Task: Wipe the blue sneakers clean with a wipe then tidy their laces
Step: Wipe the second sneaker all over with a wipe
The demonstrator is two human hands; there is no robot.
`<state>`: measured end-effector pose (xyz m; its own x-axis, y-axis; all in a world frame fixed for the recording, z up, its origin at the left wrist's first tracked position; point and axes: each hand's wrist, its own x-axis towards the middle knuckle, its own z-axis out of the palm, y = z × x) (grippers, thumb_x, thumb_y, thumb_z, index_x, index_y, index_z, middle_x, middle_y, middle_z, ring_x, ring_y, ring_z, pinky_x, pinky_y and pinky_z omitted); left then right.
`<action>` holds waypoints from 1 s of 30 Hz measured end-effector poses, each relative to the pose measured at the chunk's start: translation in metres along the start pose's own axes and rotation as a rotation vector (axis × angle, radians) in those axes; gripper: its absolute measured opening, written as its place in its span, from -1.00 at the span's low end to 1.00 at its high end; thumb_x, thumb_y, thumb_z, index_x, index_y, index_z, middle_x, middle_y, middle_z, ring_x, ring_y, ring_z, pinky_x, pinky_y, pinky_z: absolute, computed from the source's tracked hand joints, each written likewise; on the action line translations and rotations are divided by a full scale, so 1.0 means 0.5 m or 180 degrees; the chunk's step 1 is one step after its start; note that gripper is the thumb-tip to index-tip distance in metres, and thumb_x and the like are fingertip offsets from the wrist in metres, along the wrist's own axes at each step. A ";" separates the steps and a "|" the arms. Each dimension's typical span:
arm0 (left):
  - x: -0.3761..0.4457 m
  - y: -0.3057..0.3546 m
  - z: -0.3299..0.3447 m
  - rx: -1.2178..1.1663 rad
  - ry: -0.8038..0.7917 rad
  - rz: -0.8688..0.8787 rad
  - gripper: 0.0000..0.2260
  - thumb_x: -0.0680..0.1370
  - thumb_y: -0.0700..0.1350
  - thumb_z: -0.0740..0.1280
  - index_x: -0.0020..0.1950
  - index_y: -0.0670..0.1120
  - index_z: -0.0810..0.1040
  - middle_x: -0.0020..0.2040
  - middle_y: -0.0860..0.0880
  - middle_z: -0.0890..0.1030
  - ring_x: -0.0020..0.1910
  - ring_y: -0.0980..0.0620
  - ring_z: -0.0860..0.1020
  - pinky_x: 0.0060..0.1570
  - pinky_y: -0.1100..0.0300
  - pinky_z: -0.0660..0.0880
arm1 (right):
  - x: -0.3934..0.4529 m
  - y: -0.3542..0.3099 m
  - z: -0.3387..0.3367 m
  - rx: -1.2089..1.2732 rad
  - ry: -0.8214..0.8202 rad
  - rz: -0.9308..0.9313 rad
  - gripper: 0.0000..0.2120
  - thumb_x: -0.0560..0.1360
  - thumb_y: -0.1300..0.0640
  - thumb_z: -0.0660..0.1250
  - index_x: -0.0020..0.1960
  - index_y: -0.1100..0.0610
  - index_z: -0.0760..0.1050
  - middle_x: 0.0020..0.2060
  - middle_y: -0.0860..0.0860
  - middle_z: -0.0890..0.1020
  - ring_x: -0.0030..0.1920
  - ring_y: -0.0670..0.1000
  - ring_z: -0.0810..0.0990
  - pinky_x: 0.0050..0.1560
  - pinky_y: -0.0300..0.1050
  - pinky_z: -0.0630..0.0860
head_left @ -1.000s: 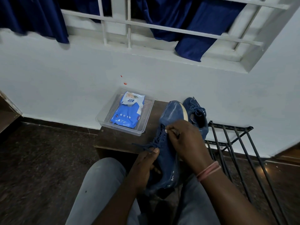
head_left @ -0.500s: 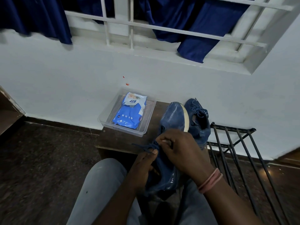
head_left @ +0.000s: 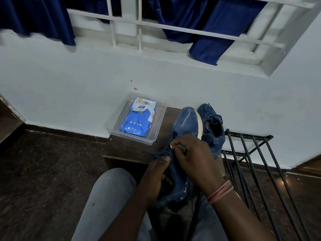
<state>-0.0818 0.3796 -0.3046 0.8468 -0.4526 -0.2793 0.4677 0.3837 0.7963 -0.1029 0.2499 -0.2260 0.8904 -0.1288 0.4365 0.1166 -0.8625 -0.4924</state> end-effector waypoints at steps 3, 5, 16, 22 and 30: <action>0.007 0.004 -0.007 -0.0100 0.0118 0.0004 -0.49 0.37 0.10 0.50 0.19 -0.19 0.65 0.17 -0.26 0.68 0.19 -0.17 0.64 0.28 -0.13 0.50 | -0.015 -0.016 0.006 0.0047 -0.0068 -0.0035 -0.84 0.45 0.33 0.45 -0.11 0.08 0.65 -0.18 -0.07 0.67 -0.14 -0.14 0.56 -0.09 -0.38 0.38; 0.012 0.006 -0.016 -0.0201 0.0124 -0.0002 -0.60 0.41 0.04 0.50 0.12 -0.21 0.66 0.10 -0.24 0.70 0.13 -0.12 0.66 0.14 0.02 0.58 | -0.034 -0.019 0.002 0.0414 -0.0215 0.0122 -0.85 0.49 0.27 0.43 -0.10 0.03 0.66 -0.17 -0.16 0.66 -0.12 -0.17 0.60 -0.08 -0.34 0.48; -0.012 0.030 0.010 -0.0335 0.0036 -0.0064 -0.65 0.56 -0.08 0.23 0.18 -0.28 0.61 0.08 -0.25 0.70 0.03 -0.07 0.70 -0.03 0.15 0.63 | -0.038 0.008 0.019 0.0495 0.0245 0.0467 -0.89 0.50 0.26 0.46 -0.08 0.06 0.67 -0.15 -0.13 0.66 -0.10 -0.17 0.61 -0.03 -0.22 0.53; -0.003 0.051 0.012 0.0686 0.0478 0.0066 -0.48 0.42 0.22 0.40 0.04 -0.23 0.59 -0.19 -0.21 0.60 -0.39 -0.01 0.53 -0.52 0.21 0.36 | -0.071 0.027 0.026 0.0774 0.0730 0.0808 -0.87 0.52 0.25 0.47 -0.03 0.02 0.65 -0.10 -0.18 0.64 -0.03 -0.18 0.62 0.01 -0.33 0.50; -0.009 0.086 0.050 0.1387 0.0303 -0.0166 -0.72 0.66 0.05 0.28 -0.05 -0.10 0.66 -0.24 -0.12 0.69 -0.34 -0.03 0.62 -0.44 0.17 0.44 | -0.099 0.071 0.060 0.1194 0.0859 0.1324 -0.82 0.54 0.28 0.41 0.06 0.03 0.62 -0.02 -0.14 0.64 0.06 -0.20 0.59 0.06 -0.42 0.45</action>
<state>-0.0720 0.3781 -0.2559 0.8541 -0.3783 -0.3569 0.3773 -0.0217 0.9258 -0.1296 0.2403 -0.2873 0.7577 -0.5786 0.3019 -0.0261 -0.4891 -0.8719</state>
